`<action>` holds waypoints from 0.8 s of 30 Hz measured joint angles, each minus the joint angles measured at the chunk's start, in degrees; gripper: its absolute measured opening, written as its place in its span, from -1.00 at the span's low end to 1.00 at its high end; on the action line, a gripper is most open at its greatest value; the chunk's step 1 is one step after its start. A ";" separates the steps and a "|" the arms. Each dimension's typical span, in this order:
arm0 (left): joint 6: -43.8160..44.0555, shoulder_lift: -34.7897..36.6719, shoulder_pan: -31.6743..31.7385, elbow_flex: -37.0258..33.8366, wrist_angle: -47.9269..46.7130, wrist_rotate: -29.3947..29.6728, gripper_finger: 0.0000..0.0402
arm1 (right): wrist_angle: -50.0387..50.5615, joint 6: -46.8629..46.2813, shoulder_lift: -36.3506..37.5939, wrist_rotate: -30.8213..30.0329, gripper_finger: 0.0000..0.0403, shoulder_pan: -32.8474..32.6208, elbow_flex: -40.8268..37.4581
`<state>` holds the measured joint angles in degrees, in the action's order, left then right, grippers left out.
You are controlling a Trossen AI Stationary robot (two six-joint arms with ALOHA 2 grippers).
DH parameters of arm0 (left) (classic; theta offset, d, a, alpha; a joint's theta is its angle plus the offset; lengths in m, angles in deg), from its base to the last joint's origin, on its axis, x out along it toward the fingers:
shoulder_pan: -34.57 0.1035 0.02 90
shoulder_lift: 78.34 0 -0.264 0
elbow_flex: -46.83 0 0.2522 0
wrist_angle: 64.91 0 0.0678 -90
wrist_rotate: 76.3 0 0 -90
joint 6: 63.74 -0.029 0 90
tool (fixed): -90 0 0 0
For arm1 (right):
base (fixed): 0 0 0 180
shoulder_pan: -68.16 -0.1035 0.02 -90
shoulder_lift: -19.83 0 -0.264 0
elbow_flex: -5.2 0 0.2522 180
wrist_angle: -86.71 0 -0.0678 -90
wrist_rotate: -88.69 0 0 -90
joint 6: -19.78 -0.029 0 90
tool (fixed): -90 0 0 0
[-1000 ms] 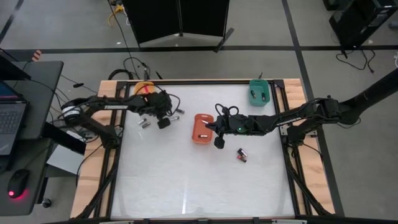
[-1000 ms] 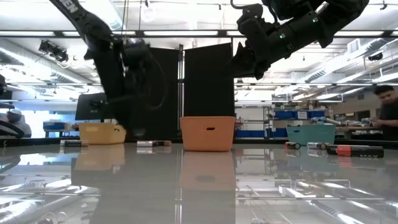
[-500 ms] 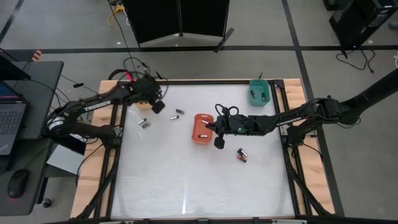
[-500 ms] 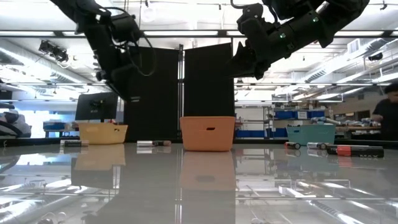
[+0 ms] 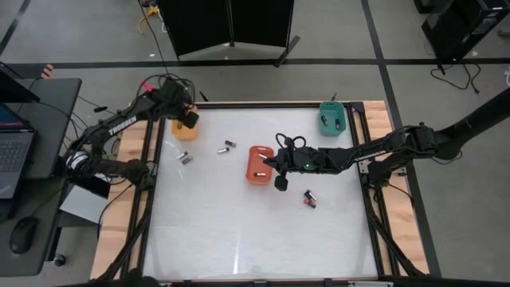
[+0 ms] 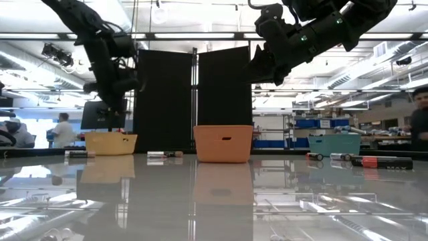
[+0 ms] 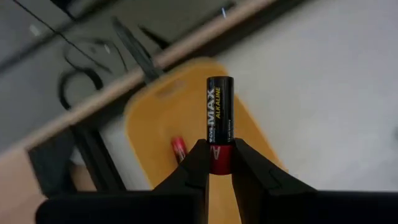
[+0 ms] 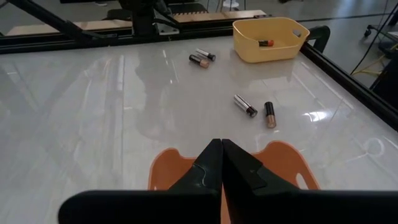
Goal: Sort batteries
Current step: Put the black-red battery into the yellow bin
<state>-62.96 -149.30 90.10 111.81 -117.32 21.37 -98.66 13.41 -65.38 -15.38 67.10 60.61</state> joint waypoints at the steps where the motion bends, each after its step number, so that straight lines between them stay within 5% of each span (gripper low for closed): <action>1: 0.02 -0.38 0.25 0.00 -1.15 -0.64 -0.76 | 0.00 0.02 0.02 0.00 -0.93 0.00 0.00; 24: 2.60 -16.18 2.16 -0.02 -1.34 0.30 -0.76 | -0.07 1.64 0.02 -0.01 -0.93 0.00 0.00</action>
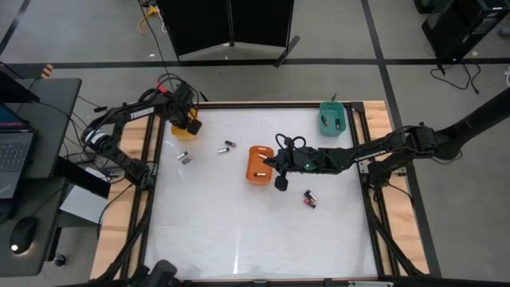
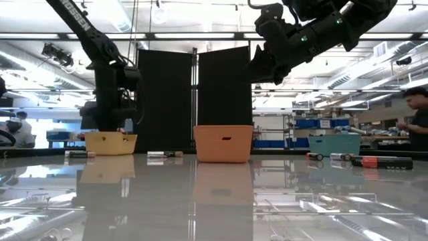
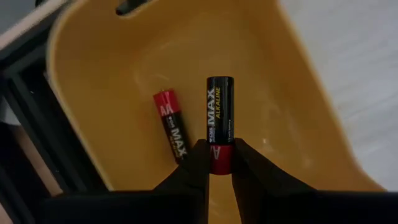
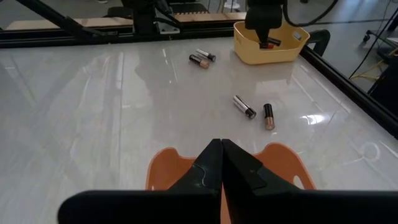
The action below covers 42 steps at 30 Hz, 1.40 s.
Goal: Sort batteries
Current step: Put the black-red battery into the yellow bin, then put the silver battery into the orange bin
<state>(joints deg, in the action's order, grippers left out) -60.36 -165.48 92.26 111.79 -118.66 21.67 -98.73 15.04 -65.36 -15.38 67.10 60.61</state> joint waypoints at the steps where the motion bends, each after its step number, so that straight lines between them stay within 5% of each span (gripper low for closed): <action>1: -0.04 -0.45 0.00 0.01 0.01 0.45 -0.76 | 0.00 0.01 0.00 0.01 -0.93 0.00 0.00; 26: -3.98 -1.39 0.07 0.02 0.23 2.07 -0.64 | 0.04 0.44 0.00 0.01 -0.93 0.00 0.00; 42: -3.84 -1.24 -2.03 0.02 -1.17 1.83 -0.26 | 0.07 0.45 0.00 0.01 -0.93 0.00 0.00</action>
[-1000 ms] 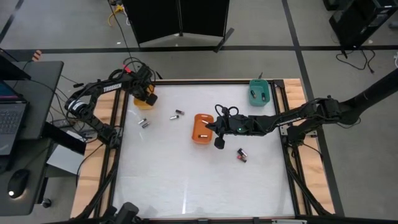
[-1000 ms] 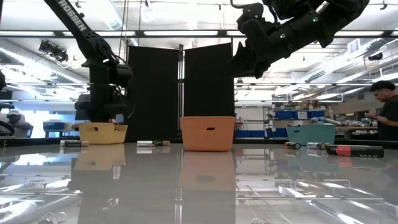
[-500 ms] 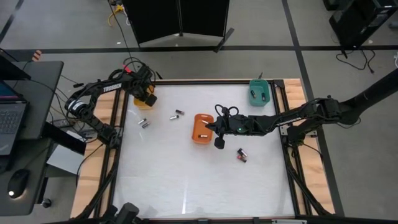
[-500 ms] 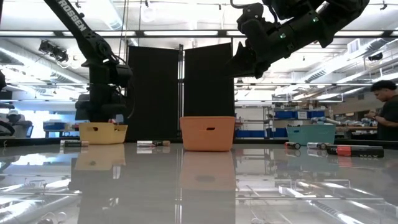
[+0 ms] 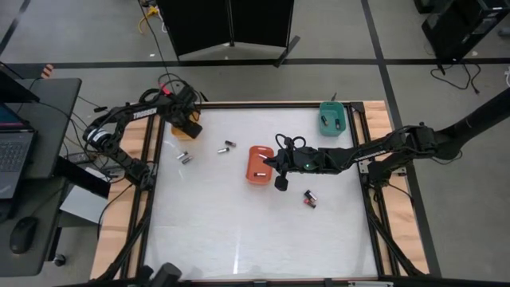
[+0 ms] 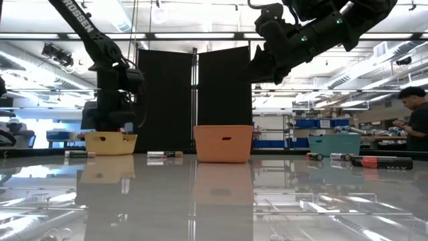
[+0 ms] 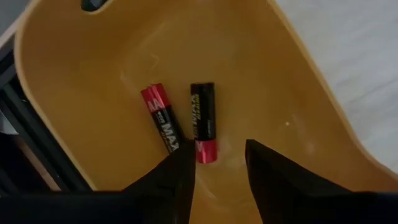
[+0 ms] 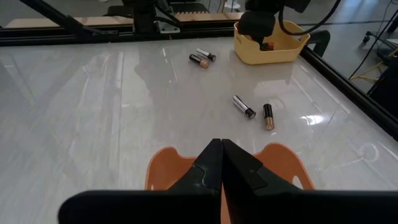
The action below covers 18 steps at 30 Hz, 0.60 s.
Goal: Sort batteries
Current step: Put the silver battery into the orange bin
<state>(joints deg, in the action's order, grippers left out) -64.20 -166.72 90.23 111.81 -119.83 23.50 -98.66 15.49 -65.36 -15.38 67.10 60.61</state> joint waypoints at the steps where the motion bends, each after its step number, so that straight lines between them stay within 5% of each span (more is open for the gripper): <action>1: 0.57 0.03 -0.24 0.00 -0.08 0.00 -0.26 | 0.00 0.01 0.00 0.00 -0.93 0.00 0.00; 7: 0.62 4.00 -1.37 0.00 -0.13 1.12 -0.33 | 0.00 0.02 0.00 0.00 -0.92 0.00 0.00; 18: 4.07 23.18 -4.65 0.00 3.24 2.34 -0.62 | -0.01 1.10 0.00 0.00 -0.94 0.00 0.00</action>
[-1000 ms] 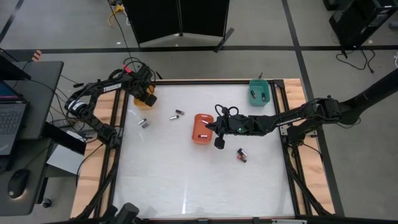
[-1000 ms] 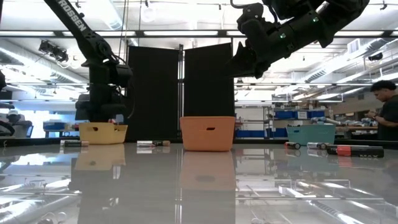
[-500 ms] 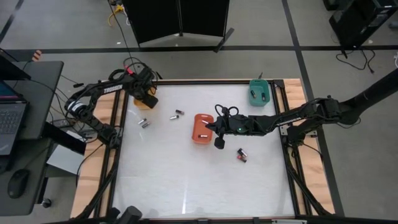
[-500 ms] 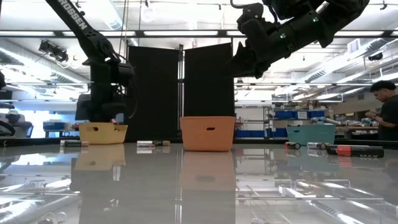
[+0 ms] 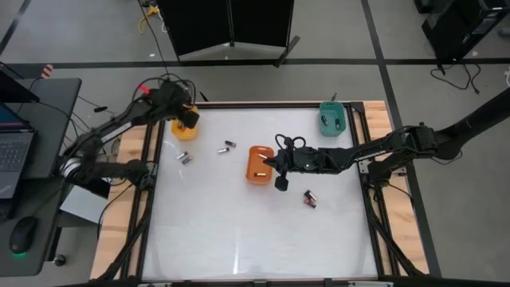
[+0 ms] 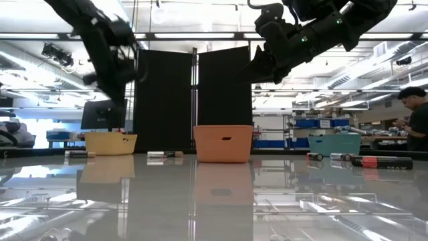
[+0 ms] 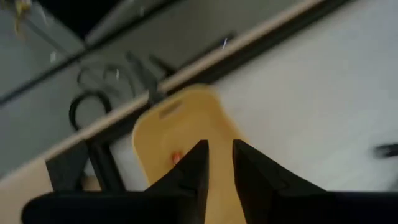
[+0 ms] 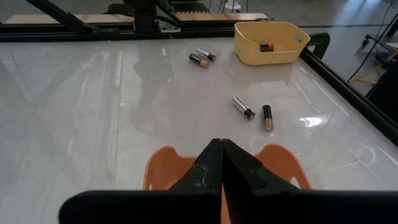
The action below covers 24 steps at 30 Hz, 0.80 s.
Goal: Sort batteries
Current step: Put the silver battery into the orange bin
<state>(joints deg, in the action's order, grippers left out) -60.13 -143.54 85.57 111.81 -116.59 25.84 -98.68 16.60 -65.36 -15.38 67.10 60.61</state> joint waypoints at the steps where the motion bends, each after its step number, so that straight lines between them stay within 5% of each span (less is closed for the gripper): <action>1: 0.39 1.59 -0.82 -0.07 0.62 0.00 -0.64 | -0.06 0.00 0.00 0.00 -0.94 0.00 0.00; 14: -0.19 18.99 -15.53 -17.88 25.27 -4.34 -0.79 | -12.04 -0.43 -9.23 2.22 -0.94 0.00 -0.04; 24: -1.86 23.30 -24.36 -26.88 40.78 -5.40 -0.80 | -17.24 -2.82 -11.82 3.80 -0.94 -0.04 0.00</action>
<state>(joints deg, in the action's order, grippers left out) -62.00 -120.23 61.21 84.93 -75.81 20.44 -115.91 13.78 -77.18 -11.57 67.06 60.61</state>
